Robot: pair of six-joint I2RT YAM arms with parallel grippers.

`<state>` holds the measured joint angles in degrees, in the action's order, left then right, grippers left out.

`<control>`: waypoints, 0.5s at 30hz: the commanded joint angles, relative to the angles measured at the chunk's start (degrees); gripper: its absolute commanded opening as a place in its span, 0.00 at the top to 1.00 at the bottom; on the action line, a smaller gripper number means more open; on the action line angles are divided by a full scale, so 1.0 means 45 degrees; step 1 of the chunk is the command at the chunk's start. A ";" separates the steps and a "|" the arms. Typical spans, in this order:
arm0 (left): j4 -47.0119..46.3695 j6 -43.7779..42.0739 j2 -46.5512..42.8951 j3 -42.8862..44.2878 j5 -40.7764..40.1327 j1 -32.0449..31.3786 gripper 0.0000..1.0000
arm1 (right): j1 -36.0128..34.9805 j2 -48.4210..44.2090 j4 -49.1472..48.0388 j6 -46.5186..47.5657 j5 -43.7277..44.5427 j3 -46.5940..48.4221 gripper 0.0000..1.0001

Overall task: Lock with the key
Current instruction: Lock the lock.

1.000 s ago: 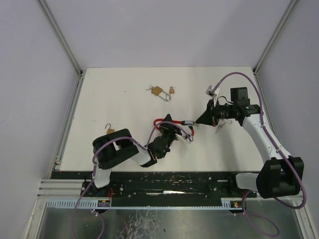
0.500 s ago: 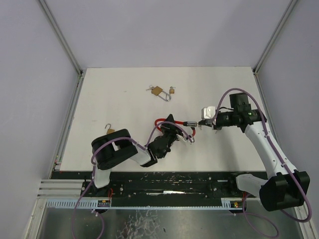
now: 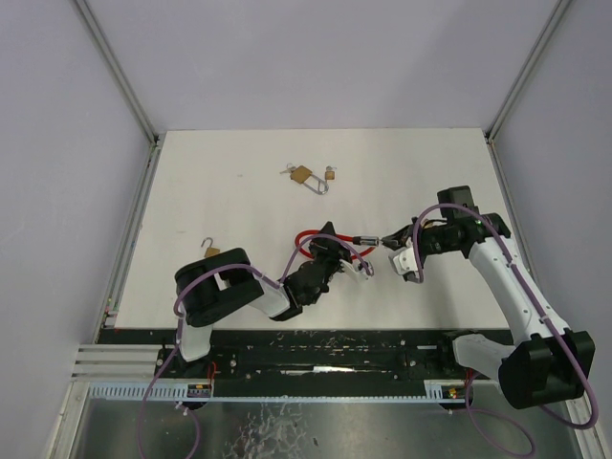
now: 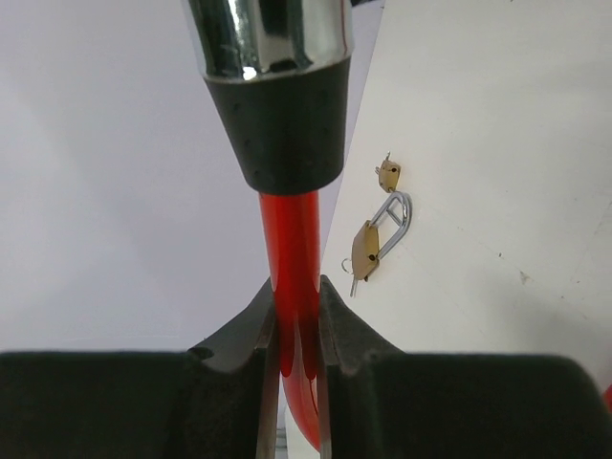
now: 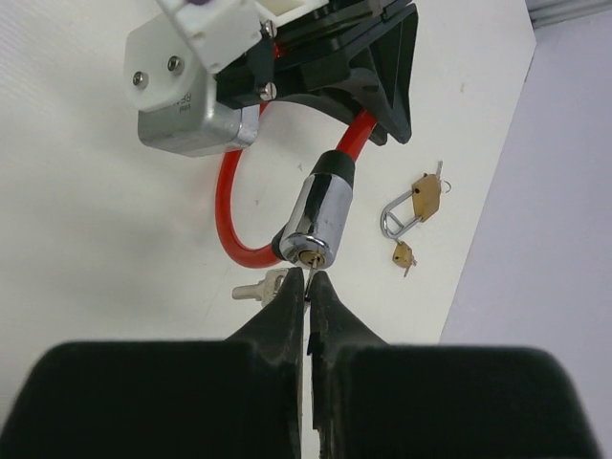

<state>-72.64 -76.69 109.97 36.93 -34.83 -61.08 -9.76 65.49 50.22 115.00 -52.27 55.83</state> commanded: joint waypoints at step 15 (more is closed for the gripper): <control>0.1416 0.0791 -0.0205 -0.0044 -0.0444 0.0236 1.00 | 0.0139 -0.0588 0.2506 0.2407 -0.0294 0.1179 0.50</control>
<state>-71.05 -75.26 108.90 37.26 -35.05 -60.64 -9.69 64.84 55.83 118.24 -50.54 57.84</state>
